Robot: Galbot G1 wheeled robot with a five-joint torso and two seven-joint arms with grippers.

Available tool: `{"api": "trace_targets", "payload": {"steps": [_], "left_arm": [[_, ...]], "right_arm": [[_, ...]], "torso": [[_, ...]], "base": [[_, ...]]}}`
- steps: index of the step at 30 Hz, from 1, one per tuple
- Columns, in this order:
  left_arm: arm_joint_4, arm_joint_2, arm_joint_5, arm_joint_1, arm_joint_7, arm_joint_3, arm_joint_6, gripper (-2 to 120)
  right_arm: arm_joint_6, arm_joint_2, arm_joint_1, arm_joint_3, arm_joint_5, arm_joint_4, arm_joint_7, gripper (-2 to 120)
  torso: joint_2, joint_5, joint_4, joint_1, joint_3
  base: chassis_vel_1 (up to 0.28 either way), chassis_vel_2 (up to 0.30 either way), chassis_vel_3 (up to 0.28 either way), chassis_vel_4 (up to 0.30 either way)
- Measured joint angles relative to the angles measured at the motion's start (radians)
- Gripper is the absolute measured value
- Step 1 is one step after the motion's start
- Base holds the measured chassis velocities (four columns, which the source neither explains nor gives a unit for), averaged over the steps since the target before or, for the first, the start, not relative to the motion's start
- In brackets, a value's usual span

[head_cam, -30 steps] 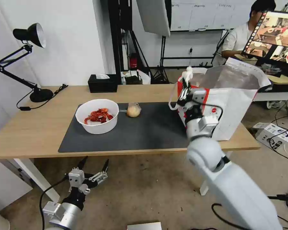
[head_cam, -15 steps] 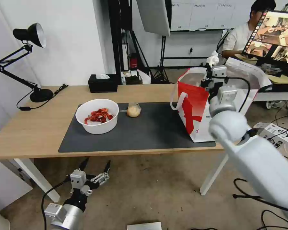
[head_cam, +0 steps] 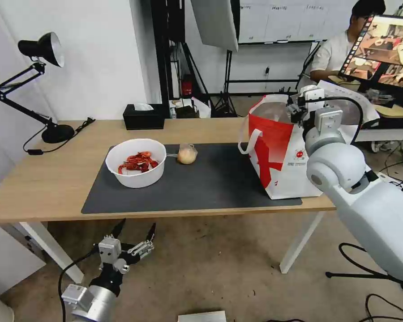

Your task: Pick up the trash from the table and place it into the takeout bag.

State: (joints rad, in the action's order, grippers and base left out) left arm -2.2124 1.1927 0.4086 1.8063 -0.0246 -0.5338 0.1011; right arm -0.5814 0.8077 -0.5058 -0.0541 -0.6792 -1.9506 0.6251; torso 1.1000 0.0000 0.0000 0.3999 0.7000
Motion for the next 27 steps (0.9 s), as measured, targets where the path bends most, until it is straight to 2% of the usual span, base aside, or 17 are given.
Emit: {"api": "trace_targets", "payload": {"steps": [2, 3, 6, 10, 17, 27], "left_arm": [[0.001, -0.001, 0.002, -0.002, 0.000, -0.001, -0.001, 100], [0.001, -0.001, 0.002, -0.002, 0.000, -0.001, -0.001, 100], [0.009, -0.002, 0.003, -0.007, 0.000, 0.001, -0.001, 100], [0.012, -0.002, 0.003, -0.010, 0.000, 0.003, -0.001, 100], [0.022, -0.008, 0.007, -0.016, 0.000, 0.001, -0.002, 100], [0.029, -0.012, 0.008, -0.023, 0.001, 0.003, -0.002, 100]], "right_arm": [[-0.006, 0.006, 0.001, 0.002, -0.018, 0.005, 0.000, 89], [-0.006, 0.006, 0.001, 0.002, -0.018, 0.005, 0.000, 89], [-0.023, 0.016, 0.004, 0.004, -0.060, 0.010, 0.015, 99], [-0.036, 0.024, 0.017, 0.005, -0.110, 0.015, 0.048, 100], [-0.092, 0.051, 0.082, 0.022, -0.356, 0.018, 0.212, 100], [-0.127, 0.068, 0.124, 0.032, -0.488, 0.026, 0.306, 100]], "torso": [[0.000, 0.0000, 0.0000, 0.000, 0.000], [0.000, 0.0000, 0.0000, 0.000, 0.000], [0.000, -0.0001, -0.0001, 0.000, 0.000], [0.000, -0.0001, 0.0000, 0.000, 0.000], [0.000, -0.0001, 0.0001, 0.000, 0.000], [0.000, -0.0001, 0.0000, 0.000, 0.000]], "base": [[0.000, 0.000, 0.000, 0.000], [0.000, 0.000, 0.000, 0.000], [0.000, 0.000, 0.000, 0.000], [0.000, 0.000, 0.000, 0.000], [0.000, 0.000, 0.000, 0.000], [0.000, 0.000, 0.000, 0.000]]}}
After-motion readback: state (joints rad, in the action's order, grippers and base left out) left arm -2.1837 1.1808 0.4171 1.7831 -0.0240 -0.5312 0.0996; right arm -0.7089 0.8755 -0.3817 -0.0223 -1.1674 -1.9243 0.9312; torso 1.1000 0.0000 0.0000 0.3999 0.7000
